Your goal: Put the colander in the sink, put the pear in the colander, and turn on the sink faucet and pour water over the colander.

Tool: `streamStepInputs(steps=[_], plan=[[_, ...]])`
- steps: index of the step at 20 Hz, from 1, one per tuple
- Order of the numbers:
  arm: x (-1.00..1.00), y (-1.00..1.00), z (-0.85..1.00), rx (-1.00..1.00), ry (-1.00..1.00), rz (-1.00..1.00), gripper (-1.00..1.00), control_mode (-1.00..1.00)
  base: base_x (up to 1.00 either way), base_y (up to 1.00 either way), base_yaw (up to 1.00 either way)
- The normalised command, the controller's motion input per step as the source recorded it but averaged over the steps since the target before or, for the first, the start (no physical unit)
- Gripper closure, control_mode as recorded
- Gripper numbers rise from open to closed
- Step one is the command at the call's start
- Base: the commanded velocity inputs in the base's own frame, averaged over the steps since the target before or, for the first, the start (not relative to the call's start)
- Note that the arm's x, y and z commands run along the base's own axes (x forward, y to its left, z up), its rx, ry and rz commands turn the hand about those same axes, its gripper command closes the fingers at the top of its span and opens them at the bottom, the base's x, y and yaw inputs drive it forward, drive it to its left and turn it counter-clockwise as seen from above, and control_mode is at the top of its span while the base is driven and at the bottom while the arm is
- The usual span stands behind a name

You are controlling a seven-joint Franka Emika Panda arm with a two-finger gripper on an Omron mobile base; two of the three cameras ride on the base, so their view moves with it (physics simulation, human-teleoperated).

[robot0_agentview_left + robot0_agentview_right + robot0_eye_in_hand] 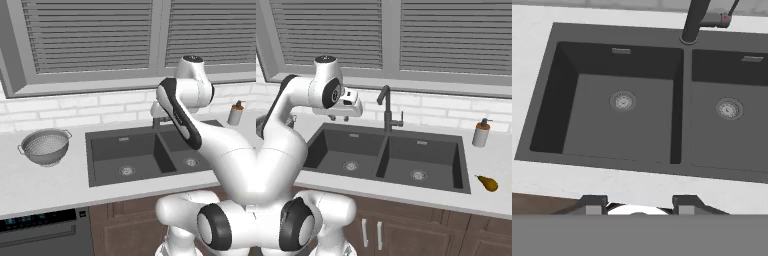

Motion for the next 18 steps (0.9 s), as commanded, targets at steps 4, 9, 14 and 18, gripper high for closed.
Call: streamStepInputs(steps=[4,9,14,18], plan=[[-0.35,0.02,-0.04,0.01,-0.07,0.00,-1.00,-1.00,0.00,0.00,0.00],[-0.89,0.20,-0.18,0.00,-0.27,0.00,-1.00,-1.00,0.00,0.00,0.00],[-0.75,0.57,-0.24,0.00,-0.25,-0.08,-1.00,-1.00,0.00,0.00,0.00],[-0.16,0.84,-0.22,0.00,-0.05,-0.31,-1.00,-1.00,0.00,0.00,0.00]])
